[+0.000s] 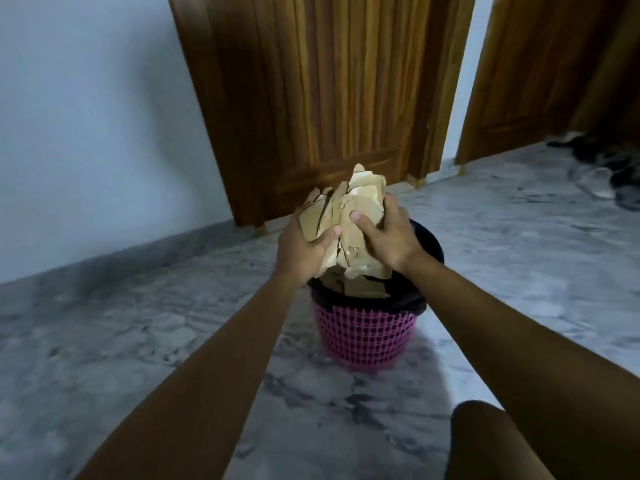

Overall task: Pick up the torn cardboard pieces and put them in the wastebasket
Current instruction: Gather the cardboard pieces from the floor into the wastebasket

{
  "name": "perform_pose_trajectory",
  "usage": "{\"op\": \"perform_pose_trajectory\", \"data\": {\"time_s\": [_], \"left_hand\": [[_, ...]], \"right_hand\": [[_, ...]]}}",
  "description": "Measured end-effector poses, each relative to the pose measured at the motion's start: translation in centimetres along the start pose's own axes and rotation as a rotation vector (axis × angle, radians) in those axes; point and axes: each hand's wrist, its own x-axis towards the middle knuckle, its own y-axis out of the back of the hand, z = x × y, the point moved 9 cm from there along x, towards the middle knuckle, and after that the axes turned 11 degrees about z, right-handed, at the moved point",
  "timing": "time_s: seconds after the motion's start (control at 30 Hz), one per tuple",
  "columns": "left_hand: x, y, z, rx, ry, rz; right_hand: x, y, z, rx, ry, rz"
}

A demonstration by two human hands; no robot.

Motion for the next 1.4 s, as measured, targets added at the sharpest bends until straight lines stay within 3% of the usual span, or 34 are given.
{"op": "perform_pose_trajectory", "data": {"time_s": [0.07, 0.2, 0.43, 0.7, 0.97, 1.17, 1.4], "left_hand": [[1.2, -3.3, -1.1, 0.087, 0.033, -0.031], [1.1, -7.7, -4.7, 0.163, 0.262, -0.263], [0.4, -2.4, -6.2, 0.155, 0.356, -0.196], [-1.3, 15.3, -7.2, 0.349, 0.363, 0.004], [-14.2, 39.9, -12.8, 0.456, 0.596, 0.275], [-25.2, 54.8, -18.5, 0.515, 0.782, 0.379], [-34.9, 64.4, -23.1, 0.487, 0.941, 0.408]], "right_hand": [[1.9, 0.6, 2.8, -0.156, -0.049, -0.036], [3.8, 0.0, 8.5, -0.308, -0.196, -0.189], [3.8, -3.5, 8.0, -0.235, -0.185, -0.345], [-1.9, -17.8, -5.5, -0.199, 0.040, -0.630], [-20.5, -35.7, -18.0, -0.279, 0.396, -0.933], [-35.1, -45.2, -22.0, -0.286, 0.473, -1.115], [-47.5, -53.2, -23.7, -0.407, 0.511, -1.271]]}}
